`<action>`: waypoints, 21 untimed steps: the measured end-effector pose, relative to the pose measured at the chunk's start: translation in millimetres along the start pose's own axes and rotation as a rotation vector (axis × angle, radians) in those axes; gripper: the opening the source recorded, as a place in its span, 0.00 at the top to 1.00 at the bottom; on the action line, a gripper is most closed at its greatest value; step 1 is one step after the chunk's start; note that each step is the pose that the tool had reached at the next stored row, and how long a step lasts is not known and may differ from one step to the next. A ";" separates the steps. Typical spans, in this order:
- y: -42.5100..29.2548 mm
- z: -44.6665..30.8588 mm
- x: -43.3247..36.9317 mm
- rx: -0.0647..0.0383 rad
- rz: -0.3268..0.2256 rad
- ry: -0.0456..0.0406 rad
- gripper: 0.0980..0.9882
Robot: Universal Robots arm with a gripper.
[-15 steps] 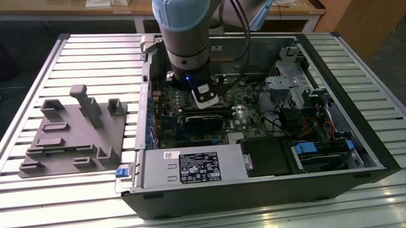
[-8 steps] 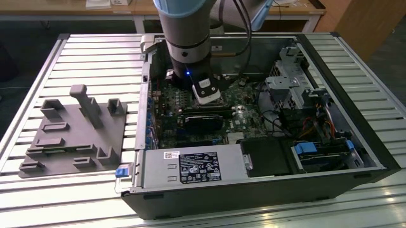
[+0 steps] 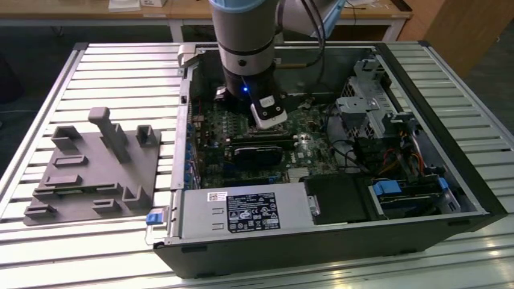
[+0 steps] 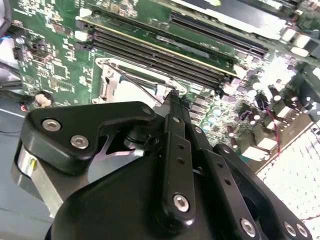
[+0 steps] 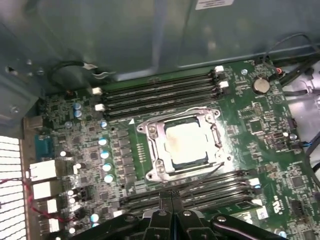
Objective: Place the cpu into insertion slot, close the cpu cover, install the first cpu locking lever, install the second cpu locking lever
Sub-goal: 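Install the second cpu locking lever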
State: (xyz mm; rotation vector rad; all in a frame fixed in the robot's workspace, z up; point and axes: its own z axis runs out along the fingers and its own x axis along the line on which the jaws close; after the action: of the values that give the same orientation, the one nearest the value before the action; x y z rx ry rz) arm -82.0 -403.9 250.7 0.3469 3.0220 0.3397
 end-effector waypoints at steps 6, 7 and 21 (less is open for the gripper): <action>2.4 1.2 -10.8 0.004 0.003 0.0051 0.99; 2.7 1.4 -12.2 0.004 0.004 0.0054 0.99; -0.9 20.7 -15.1 0.004 0.006 0.0088 0.99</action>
State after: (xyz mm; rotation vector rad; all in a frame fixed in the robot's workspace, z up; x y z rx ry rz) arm -65.3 -403.9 231.2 0.3561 3.0312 0.3362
